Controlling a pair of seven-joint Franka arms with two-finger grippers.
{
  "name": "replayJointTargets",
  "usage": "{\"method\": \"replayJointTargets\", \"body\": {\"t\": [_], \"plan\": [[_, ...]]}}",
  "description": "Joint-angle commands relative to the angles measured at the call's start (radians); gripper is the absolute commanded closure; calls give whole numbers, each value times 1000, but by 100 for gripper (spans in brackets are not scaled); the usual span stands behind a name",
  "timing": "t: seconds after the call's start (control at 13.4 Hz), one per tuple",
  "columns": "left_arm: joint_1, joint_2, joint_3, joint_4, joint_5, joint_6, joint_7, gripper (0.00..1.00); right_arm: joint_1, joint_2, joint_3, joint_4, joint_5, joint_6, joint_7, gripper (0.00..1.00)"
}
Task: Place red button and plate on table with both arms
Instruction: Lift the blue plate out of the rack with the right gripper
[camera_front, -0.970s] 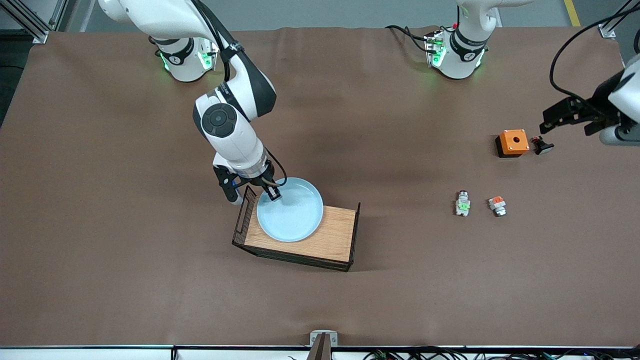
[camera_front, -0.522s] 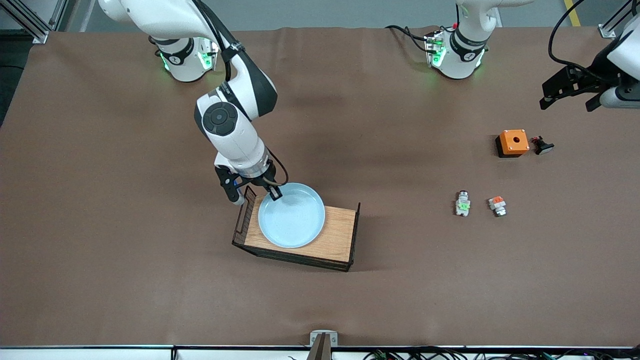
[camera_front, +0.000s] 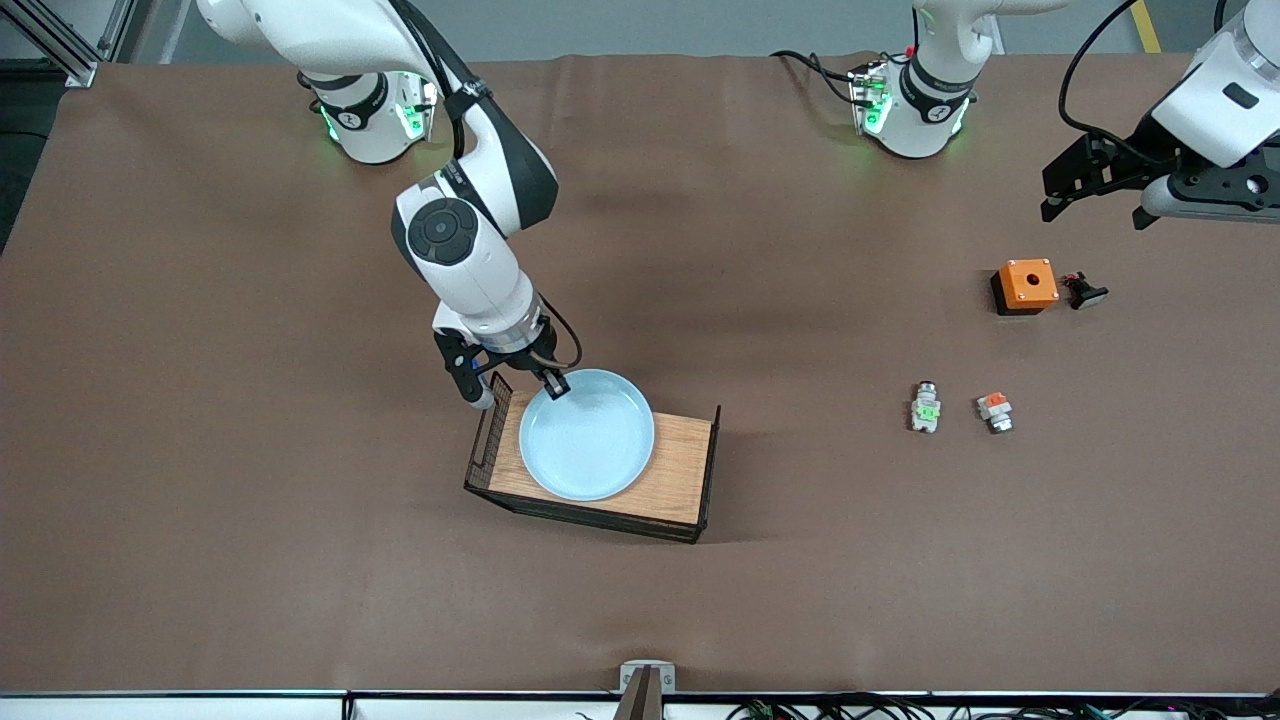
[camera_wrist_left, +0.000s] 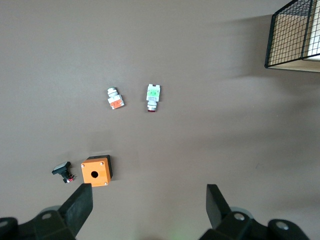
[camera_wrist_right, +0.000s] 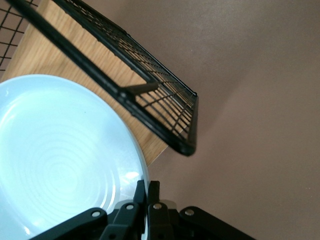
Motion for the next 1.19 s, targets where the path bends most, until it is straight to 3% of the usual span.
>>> {"method": "replayJointTargets", "body": {"t": [0.0,0.3,0.82,1.12], "plan": [[-3,-3,6,-1,7,13,-7,0,-7,-2,16,19,6,-37,-3,100],[-41,19,43,28,12,9,-7,0,-10,-11,16,85,23,-120,-5,100],[-29,38,43,43,9,-7,-6,0,-27,-53,37,172,75,-283,-6,100],[-17,36,45,39,12,7,14,0,-30,-85,39,264,121,-464,-11,100]]}}
